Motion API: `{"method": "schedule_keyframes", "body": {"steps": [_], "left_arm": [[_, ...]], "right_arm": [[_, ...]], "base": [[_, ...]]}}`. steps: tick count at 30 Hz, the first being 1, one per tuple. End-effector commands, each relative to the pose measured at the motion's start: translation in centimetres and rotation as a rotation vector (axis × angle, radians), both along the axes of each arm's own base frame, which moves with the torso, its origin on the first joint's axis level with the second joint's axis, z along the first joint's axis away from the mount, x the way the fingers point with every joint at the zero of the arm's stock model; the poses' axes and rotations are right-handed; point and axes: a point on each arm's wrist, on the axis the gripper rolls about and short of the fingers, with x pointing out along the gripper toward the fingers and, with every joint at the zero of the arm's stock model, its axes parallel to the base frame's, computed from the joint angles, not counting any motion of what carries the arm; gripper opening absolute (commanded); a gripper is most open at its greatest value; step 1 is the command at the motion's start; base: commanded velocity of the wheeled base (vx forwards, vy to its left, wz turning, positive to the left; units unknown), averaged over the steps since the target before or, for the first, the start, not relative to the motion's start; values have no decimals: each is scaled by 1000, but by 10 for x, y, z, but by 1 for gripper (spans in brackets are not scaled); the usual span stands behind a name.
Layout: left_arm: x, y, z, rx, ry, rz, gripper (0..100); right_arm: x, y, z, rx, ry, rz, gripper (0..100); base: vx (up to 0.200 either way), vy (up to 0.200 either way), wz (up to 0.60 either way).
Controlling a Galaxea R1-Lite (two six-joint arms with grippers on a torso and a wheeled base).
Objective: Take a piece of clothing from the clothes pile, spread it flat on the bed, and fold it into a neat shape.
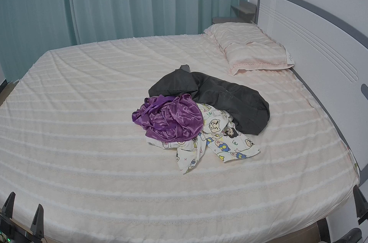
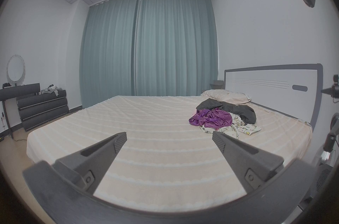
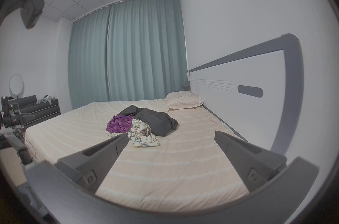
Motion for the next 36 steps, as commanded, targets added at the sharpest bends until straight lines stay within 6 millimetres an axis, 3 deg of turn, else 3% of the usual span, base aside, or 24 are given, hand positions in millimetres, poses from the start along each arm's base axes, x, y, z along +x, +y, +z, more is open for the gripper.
{"method": "schedule_keyframes", "body": {"steps": [1, 2, 5, 7, 8, 12, 13, 14, 23, 30, 36], "left_arm": [[0, 0, -5, -1, 1, 1, 100], [0, 0, -5, -1, 1, 1, 100], [0, 0, -5, -1, 1, 1, 100], [0, 0, -5, -1, 1, 1, 100], [0, 0, -5, -1, 1, 1, 100], [0, 0, -5, -1, 1, 1, 100], [0, 0, -5, -1, 1, 1, 100], [0, 0, -5, -1, 1, 1, 100], [0, 0, -5, -1, 1, 1, 100], [0, 0, -5, -1, 1, 1, 100], [0, 0, -5, -1, 1, 2, 100]], "right_arm": [[39, 2, 51, 3, 161, 64, 100], [69, 3, 50, 55, 302, 88, 100], [91, 4, 52, 123, 362, 98, 100], [117, 9, 47, 150, 438, 140, 100], [117, 9, 47, 150, 438, 140, 100], [159, 18, 34, 162, 543, 170, 100], [159, 18, 34, 162, 543, 170, 100], [178, 23, 28, 177, 572, 182, 100], [224, 56, -1, 260, 672, 241, 100], [266, 69, -29, 322, 735, 212, 100], [282, 74, -48, 344, 737, 204, 100]], "base": [[0, 0, 0], [0, 0, 0], [0, 0, 0], [0, 0, 0], [0, 0, 0], [0, 0, 0], [0, 0, 0], [0, 0, 0], [0, 0, 0], [0, 0, 0], [0, 0, 0]]}}
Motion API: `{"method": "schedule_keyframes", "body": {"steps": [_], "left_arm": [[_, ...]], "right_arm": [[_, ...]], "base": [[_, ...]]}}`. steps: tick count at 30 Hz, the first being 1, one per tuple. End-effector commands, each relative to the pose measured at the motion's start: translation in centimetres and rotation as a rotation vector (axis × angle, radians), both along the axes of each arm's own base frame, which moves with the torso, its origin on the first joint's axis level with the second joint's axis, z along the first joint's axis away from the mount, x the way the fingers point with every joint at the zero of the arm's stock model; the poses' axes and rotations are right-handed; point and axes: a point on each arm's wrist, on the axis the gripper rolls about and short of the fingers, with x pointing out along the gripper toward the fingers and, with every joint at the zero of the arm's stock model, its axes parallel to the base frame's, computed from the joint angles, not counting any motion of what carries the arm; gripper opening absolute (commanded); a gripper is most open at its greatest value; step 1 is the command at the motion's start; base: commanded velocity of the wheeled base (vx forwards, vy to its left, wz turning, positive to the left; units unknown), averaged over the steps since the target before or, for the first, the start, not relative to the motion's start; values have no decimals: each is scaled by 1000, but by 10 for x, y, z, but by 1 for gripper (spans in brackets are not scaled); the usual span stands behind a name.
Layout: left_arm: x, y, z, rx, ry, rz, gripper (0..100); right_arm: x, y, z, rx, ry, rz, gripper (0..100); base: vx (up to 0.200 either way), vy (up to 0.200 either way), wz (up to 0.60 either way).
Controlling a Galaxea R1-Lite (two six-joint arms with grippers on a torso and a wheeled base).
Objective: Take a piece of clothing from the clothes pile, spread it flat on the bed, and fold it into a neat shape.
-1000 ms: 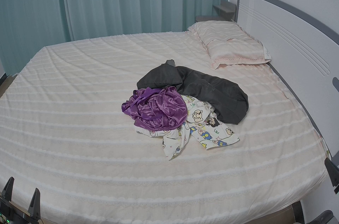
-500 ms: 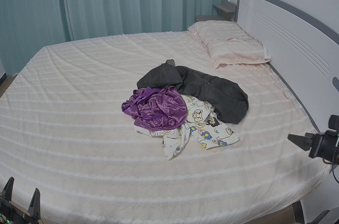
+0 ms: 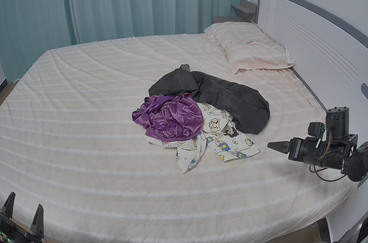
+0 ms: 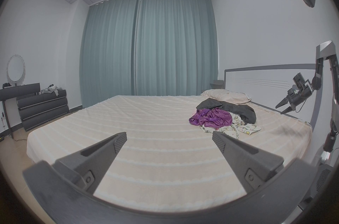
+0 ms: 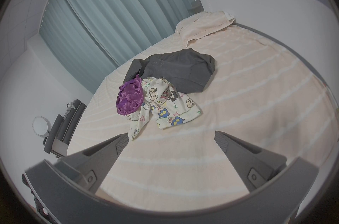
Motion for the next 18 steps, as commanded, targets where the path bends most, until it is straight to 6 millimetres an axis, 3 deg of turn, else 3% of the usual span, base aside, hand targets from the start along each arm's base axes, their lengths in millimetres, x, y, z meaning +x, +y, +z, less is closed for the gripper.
{"method": "schedule_keyframes", "body": {"steps": [1, 18], "left_arm": [[0, 0, -5, 0, 1, 0, 100], [0, 0, -5, 0, 1, 0, 100]], "right_arm": [[23, 9, -36, -4, 98, -3, 100], [49, 22, -63, 14, 175, -5, 100]], "base": [[0, 0, 0], [0, 0, 0]]}}
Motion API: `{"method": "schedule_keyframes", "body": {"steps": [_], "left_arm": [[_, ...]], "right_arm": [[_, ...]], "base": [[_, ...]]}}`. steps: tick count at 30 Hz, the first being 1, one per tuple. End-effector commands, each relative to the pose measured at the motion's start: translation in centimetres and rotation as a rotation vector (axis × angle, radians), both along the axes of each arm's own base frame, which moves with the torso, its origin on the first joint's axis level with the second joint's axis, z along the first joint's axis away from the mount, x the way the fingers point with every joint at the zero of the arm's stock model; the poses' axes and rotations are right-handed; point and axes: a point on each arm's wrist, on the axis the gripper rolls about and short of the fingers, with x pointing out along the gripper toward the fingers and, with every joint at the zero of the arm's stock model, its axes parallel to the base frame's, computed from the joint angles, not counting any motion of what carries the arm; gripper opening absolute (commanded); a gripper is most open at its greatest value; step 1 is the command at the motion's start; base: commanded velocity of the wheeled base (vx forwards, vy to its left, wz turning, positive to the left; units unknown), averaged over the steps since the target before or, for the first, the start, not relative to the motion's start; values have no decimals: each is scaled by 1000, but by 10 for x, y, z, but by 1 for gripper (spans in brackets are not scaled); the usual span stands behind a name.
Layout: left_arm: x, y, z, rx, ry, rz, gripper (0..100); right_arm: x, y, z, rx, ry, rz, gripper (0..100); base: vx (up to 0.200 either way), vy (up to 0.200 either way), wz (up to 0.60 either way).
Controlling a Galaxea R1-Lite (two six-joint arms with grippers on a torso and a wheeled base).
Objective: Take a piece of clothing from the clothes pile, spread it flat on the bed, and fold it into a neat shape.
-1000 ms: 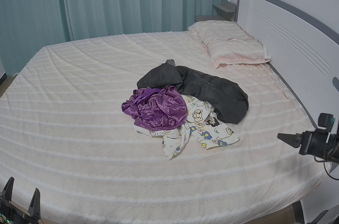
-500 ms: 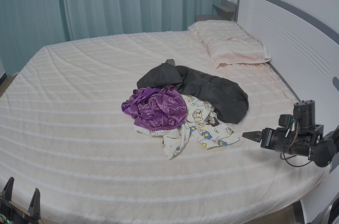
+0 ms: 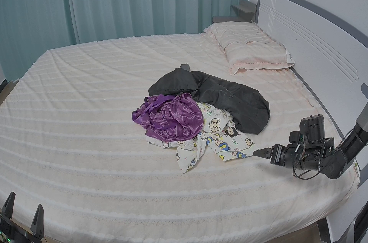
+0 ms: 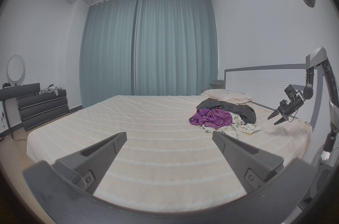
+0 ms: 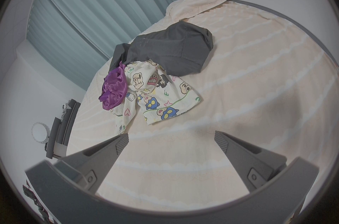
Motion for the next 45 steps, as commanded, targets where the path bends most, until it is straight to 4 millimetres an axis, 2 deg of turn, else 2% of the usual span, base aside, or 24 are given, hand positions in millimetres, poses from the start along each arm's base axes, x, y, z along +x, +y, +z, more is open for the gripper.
{"method": "schedule_keyframes", "body": {"steps": [1, 13, 19, 20, 22, 24, 35, 40, 45], "left_arm": [[0, 0, -5, 0, 1, 0, 100], [0, 0, -5, 0, 1, 0, 100], [0, 0, -5, 0, 1, 0, 100], [0, 0, -5, 0, 1, 2, 100], [0, 0, -5, 0, 1, 0, 100], [0, 0, -5, 0, 1, 0, 100], [0, 0, -5, 0, 1, 0, 100], [0, 0, -5, 0, 1, 0, 100], [0, 0, -5, 0, 1, 2, 100]], "right_arm": [[8, 7, -16, -4, 45, 10, 100], [16, 17, -29, -5, 81, 19, 100], [39, 25, -19, 14, 13, 13, 100], [53, 30, -18, 8, -16, -3, 100], [58, 32, -18, 0, -28, -14, 100], [72, 37, -28, -30, -38, -49, 100], [106, 47, -57, -94, -47, -109, 100], [112, 51, -60, -101, -45, -98, 100], [111, 69, -61, -101, -53, -56, 100]], "base": [[0, 0, 0], [0, 0, 0], [0, 0, 0], [0, 0, 0], [0, 0, 0], [0, 0, 0], [0, 0, 0], [0, 0, 0], [0, 0, 0]]}}
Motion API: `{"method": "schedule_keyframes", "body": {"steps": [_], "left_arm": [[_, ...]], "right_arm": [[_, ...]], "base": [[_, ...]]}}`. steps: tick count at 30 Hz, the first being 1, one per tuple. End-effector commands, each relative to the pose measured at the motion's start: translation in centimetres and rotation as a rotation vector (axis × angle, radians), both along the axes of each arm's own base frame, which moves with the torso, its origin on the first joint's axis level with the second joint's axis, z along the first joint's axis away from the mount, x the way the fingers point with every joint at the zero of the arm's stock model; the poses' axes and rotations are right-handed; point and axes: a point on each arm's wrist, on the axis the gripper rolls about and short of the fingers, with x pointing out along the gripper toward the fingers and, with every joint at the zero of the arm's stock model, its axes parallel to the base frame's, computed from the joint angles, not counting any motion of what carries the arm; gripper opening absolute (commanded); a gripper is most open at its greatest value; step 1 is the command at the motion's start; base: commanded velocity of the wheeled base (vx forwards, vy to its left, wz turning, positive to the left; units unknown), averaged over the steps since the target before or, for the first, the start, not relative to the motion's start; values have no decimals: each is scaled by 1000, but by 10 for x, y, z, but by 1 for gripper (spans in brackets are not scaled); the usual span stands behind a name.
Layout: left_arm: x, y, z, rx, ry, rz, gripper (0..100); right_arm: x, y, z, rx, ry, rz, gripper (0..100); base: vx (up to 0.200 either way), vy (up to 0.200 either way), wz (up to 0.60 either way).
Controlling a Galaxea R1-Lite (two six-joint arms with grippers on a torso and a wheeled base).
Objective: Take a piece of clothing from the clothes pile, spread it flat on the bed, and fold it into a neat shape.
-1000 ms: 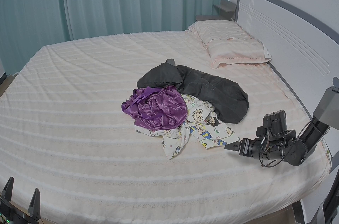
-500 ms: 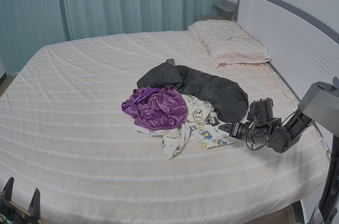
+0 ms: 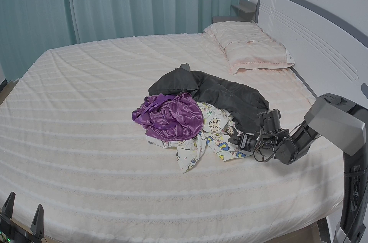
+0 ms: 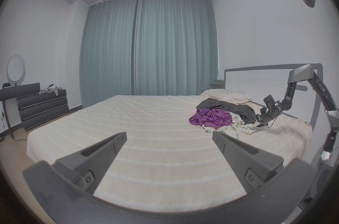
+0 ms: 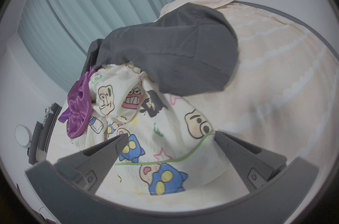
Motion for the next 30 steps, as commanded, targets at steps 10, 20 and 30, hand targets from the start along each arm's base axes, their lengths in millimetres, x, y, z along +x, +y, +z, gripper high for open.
{"method": "schedule_keyframes", "body": {"steps": [10, 20, 30], "left_arm": [[0, 0, -5, 0, 1, 1, 100], [0, 0, -5, 0, 1, 1, 100], [0, 0, -5, 0, 1, 1, 100]], "right_arm": [[-10, 33, -10, -40, 19, 104, 0], [-13, 33, -4, -64, -1, 123, 0], [-55, 17, 59, 21, -58, 156, 0]], "base": [[0, 0, 0], [0, 0, 0], [0, 0, 0]]}}
